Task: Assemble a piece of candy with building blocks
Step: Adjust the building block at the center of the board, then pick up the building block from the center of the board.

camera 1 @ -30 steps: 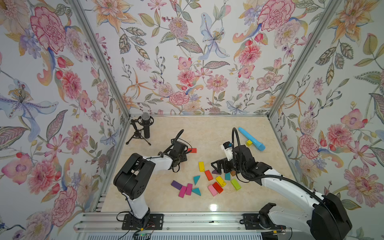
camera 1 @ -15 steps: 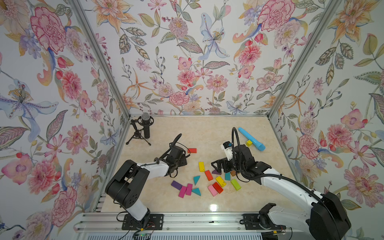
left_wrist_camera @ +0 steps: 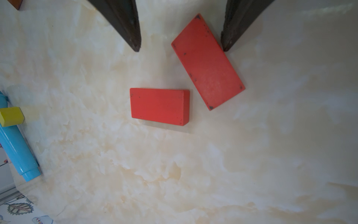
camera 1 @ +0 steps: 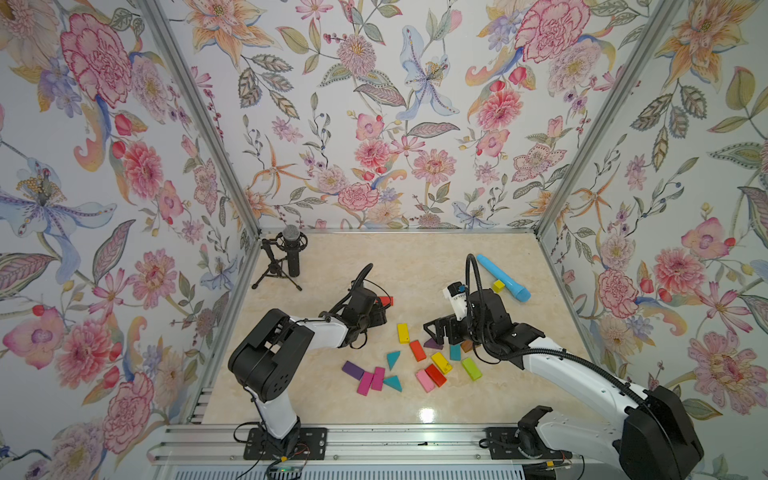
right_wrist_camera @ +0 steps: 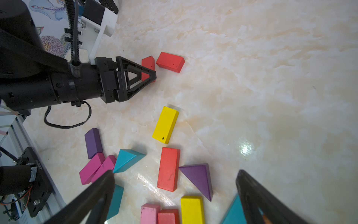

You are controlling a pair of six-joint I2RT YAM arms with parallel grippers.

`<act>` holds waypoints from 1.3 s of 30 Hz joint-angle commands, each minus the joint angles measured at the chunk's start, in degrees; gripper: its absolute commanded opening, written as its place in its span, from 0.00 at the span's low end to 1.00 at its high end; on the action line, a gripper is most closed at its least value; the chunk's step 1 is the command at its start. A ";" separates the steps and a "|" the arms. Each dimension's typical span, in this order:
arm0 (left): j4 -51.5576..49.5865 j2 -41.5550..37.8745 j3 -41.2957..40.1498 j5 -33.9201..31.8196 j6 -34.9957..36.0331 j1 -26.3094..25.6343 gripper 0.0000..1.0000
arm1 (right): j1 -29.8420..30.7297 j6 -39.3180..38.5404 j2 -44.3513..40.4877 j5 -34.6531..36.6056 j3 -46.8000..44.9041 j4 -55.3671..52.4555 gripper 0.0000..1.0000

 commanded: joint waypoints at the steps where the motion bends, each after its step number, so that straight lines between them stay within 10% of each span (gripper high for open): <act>1: -2.41 3.07 1.88 1.98 -1.48 -0.54 0.67 | -0.31 -0.82 0.49 0.17 0.05 -0.70 1.00; 10: -8.71 3.55 5.76 -1.44 2.90 -1.37 0.67 | -0.65 -1.37 0.66 -0.20 0.48 -0.78 1.00; 18: -30.72 3.88 20.57 -13.57 30.59 -0.94 0.94 | -1.54 -1.57 0.26 -0.97 0.02 -1.09 1.00; 39: -35.30 13.74 28.17 -3.82 46.88 2.16 0.88 | -2.86 -1.72 0.33 -1.49 1.16 -2.09 1.00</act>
